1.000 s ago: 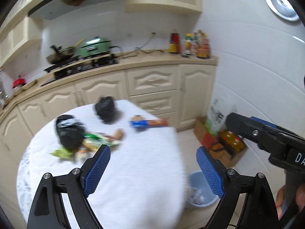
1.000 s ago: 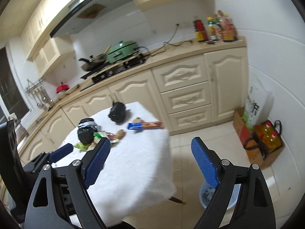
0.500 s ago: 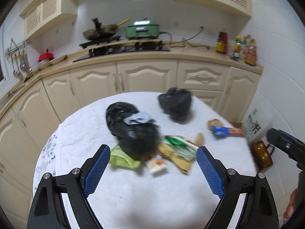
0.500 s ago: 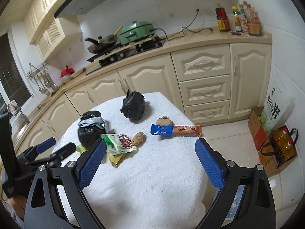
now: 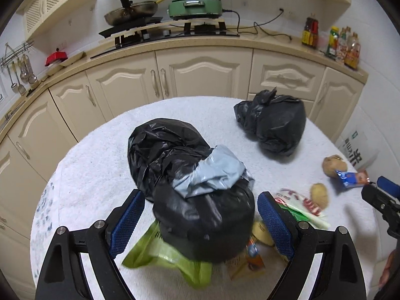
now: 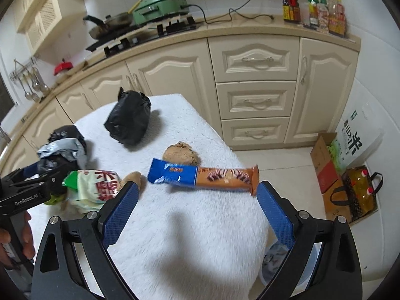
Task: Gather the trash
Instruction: 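Grasp the black garbage bag with the left tool while the right tool grasps another black bag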
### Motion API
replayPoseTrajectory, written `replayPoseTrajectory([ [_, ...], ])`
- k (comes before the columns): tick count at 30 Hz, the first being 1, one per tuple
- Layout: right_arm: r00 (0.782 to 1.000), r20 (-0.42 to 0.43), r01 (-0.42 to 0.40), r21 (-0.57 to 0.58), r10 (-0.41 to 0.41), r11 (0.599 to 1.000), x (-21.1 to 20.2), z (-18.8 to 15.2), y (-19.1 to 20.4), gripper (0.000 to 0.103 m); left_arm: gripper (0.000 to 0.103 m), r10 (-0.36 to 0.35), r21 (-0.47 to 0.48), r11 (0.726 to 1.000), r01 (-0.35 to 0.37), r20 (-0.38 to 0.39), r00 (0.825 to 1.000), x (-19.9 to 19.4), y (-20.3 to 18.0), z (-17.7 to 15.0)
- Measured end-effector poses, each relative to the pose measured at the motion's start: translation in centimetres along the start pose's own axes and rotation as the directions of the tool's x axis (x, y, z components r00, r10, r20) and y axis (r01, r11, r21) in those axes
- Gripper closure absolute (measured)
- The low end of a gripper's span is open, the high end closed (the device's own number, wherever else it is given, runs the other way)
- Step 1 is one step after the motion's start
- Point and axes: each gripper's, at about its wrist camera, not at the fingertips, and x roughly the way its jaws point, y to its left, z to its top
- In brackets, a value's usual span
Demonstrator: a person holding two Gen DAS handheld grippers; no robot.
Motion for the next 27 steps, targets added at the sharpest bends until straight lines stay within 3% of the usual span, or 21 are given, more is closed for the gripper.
replayPoseTrajectory([
  [4,1.0,0.005,0.003,-0.025,-0.003,1.0,1.4,0.9,0.5,0.006,0.017,0.024,0.025,0.999,-0.024,-0.002,1.0,2.3,-0.1,1.1],
  [6,1.0,0.022,-0.008,-0.034,0.009,0.999,1.9,1.6,1.1,0.006,0.022,0.034,0.031,0.999,-0.034,0.0,0.999,3.1,-0.1,0.9],
  [10,0.996,0.031,-0.081,-0.049,0.083,0.995,3.0,3.0,2.8,0.006,0.028,0.008,0.017,1.0,-0.008,0.007,1.0,3.9,0.4,0.9],
  [17,0.98,0.019,-0.196,-0.018,0.196,0.98,6.3,5.4,5.5,0.003,0.033,-0.003,-0.024,1.0,0.005,0.063,0.998,2.1,1.6,-0.3],
  [25,0.968,-0.023,-0.247,0.073,0.249,0.966,10.0,7.3,6.5,0.002,0.033,0.029,-0.094,0.995,-0.016,0.136,0.99,1.0,3.2,-0.6],
  [26,0.969,-0.027,-0.243,0.067,0.245,0.968,10.4,7.3,6.7,0.003,0.033,0.036,-0.095,0.995,-0.023,0.134,0.99,1.1,3.3,-0.6],
  [27,0.97,-0.03,-0.238,0.06,0.24,0.969,10.6,7.3,6.9,0.015,0.033,0.038,-0.098,0.995,-0.026,0.132,0.991,1.2,3.4,-0.6],
])
